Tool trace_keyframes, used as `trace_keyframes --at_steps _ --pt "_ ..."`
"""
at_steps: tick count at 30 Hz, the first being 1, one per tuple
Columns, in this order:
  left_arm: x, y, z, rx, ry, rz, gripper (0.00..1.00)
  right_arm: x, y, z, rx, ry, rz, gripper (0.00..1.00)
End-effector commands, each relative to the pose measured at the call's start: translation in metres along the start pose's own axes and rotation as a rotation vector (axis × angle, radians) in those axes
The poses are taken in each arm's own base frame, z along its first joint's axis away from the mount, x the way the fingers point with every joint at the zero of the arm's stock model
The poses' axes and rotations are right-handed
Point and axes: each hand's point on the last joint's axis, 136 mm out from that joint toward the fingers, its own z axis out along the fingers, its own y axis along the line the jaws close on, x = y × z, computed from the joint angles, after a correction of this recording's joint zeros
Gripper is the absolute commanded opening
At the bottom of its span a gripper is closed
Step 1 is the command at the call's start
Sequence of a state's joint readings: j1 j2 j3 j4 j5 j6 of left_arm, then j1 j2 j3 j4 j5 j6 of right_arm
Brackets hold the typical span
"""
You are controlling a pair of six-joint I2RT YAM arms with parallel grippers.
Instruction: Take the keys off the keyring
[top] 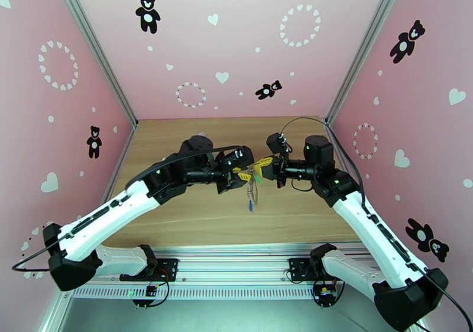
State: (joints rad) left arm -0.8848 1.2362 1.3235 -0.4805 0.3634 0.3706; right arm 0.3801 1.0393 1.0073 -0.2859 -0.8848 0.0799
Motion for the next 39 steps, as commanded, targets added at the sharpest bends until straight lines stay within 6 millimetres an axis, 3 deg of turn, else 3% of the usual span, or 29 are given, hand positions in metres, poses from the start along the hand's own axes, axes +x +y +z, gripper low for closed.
trace_keyframes --at_steps 1,12,18,23,30,39 --pt "-0.017 0.008 -0.016 -0.014 -0.14 -0.081 0.33 -0.022 -0.001 -0.001 0.003 -0.084 -0.034 0.0" --pt "-0.02 0.023 -0.005 -0.023 -0.284 -0.161 0.33 -0.035 0.014 0.0 -0.051 -0.148 -0.016 0.0" --pt "-0.021 0.03 -0.016 0.037 -0.341 -0.209 0.31 -0.039 0.024 0.002 -0.059 -0.163 -0.037 0.0" --pt "-0.017 0.015 -0.018 0.142 -0.331 -0.226 0.32 -0.042 0.031 0.002 -0.052 -0.178 -0.057 0.0" --pt "-0.011 0.015 -0.019 0.123 -0.347 -0.232 0.32 -0.056 0.033 0.0 -0.036 -0.22 -0.076 0.0" --pt "-0.013 0.022 -0.014 0.106 -0.343 -0.226 0.28 -0.056 0.036 0.001 -0.044 -0.214 -0.081 0.0"
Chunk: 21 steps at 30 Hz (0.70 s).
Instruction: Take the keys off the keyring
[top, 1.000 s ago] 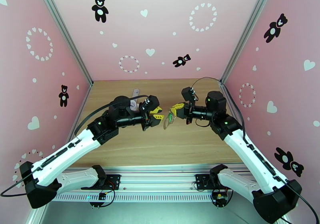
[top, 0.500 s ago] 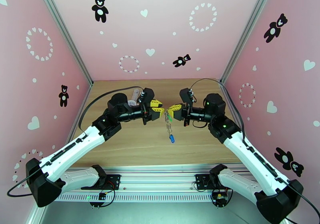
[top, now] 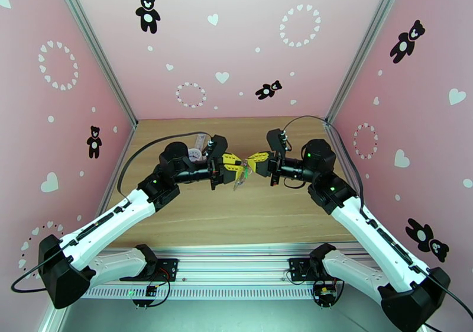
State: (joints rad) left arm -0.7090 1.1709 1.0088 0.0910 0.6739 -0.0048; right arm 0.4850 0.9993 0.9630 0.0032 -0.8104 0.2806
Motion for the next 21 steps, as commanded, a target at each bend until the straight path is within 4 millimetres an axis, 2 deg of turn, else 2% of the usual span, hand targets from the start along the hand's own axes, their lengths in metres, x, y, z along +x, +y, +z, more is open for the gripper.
trace_keyframes --at_steps 1,14,19,21 --pt "-0.013 -0.002 0.0 0.02 -0.029 0.024 0.28 -0.016 0.01 -0.003 -0.017 -0.045 -0.052 0.0" --pt "-0.014 0.005 0.006 0.016 -0.017 0.002 0.3 -0.015 0.019 -0.01 -0.027 -0.041 -0.087 0.0" --pt "-0.021 -0.011 0.009 0.121 -0.03 -0.005 0.3 -0.016 0.021 -0.01 -0.04 -0.039 -0.09 0.0" --pt "-0.022 -0.011 0.01 0.129 -0.021 -0.013 0.28 -0.017 0.022 -0.011 -0.041 -0.043 -0.095 0.0"
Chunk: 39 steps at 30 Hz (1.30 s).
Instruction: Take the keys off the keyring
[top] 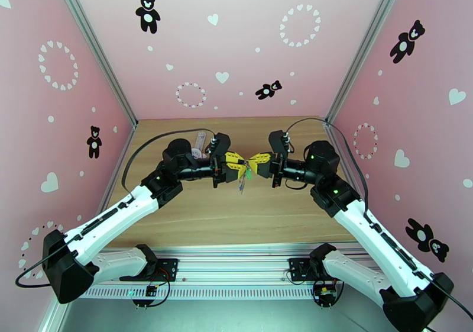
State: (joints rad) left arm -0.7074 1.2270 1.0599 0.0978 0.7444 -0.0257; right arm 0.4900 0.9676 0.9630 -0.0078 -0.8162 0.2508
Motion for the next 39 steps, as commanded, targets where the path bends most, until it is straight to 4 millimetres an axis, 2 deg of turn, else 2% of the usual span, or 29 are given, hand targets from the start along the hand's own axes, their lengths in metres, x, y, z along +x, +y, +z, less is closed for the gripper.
trace_keyframes --at_steps 1,4,8,20,24,28,29,35,39 --pt "-0.016 -0.007 0.001 0.06 -0.021 0.01 0.28 -0.013 0.012 -0.005 -0.027 -0.033 -0.052 0.0" --pt "-0.017 -0.008 0.002 0.068 -0.024 0.016 0.27 -0.016 0.015 -0.007 -0.033 -0.039 -0.057 0.0" --pt "-0.018 -0.009 0.002 0.081 -0.024 0.016 0.2 -0.018 0.015 -0.007 -0.03 -0.041 -0.061 0.0" --pt "-0.013 -0.006 0.001 0.058 -0.02 0.02 0.22 -0.025 0.019 -0.009 -0.037 -0.064 -0.065 0.0" --pt "-0.017 -0.017 0.004 0.145 -0.015 0.016 0.21 -0.025 0.019 -0.009 -0.033 -0.061 -0.068 0.0" --pt "-0.019 -0.022 0.007 0.195 -0.002 0.013 0.15 -0.023 0.017 -0.009 -0.023 -0.057 -0.069 0.0" --pt "-0.018 -0.021 0.007 0.192 0.001 0.016 0.1 -0.023 0.017 -0.009 -0.024 -0.056 -0.067 0.0" --pt "-0.014 -0.019 0.004 0.157 0.01 0.03 0.01 -0.02 0.015 -0.009 -0.009 -0.048 -0.07 0.0" --pt "-0.013 -0.019 0.001 0.142 0.014 0.047 0.0 -0.019 0.013 -0.01 0.003 -0.04 -0.071 0.0"
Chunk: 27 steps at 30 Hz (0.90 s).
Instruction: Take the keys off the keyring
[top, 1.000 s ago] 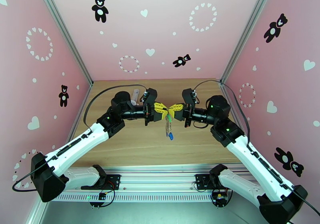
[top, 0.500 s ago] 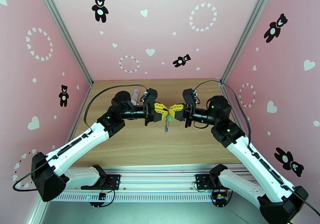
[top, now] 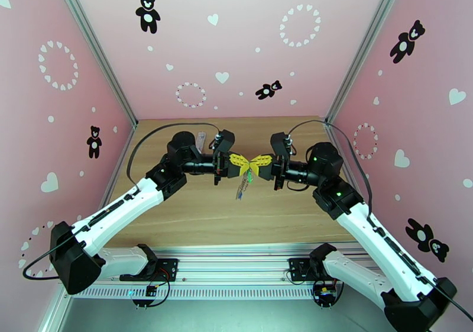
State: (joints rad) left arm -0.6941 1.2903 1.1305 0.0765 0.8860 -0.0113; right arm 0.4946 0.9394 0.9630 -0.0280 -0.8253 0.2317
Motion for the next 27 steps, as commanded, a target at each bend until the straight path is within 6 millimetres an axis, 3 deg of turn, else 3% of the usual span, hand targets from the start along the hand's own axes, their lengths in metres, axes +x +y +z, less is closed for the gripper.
trace_keyframes --at_steps 1,6,12,16,19,27 --pt "-0.007 -0.01 -0.005 0.014 0.001 0.047 0.0 -0.016 0.003 -0.004 0.02 -0.03 -0.044 0.0" --pt "-0.008 -0.011 -0.006 0.011 0.016 0.069 0.0 -0.01 0.0 -0.007 0.056 0.017 -0.041 0.01" --pt "-0.011 -0.011 -0.007 0.001 0.045 0.085 0.0 0.003 -0.004 -0.021 0.148 0.087 -0.073 0.3" --pt "-0.014 -0.006 -0.008 -0.035 0.051 0.075 0.0 0.016 -0.014 -0.031 0.252 0.121 -0.118 0.41" --pt "-0.015 -0.001 -0.008 -0.066 0.056 0.063 0.0 0.022 -0.026 -0.035 0.35 0.119 -0.174 0.56" --pt "-0.015 0.006 -0.01 -0.118 0.065 0.031 0.0 0.027 -0.041 -0.032 0.499 0.115 -0.341 0.62"
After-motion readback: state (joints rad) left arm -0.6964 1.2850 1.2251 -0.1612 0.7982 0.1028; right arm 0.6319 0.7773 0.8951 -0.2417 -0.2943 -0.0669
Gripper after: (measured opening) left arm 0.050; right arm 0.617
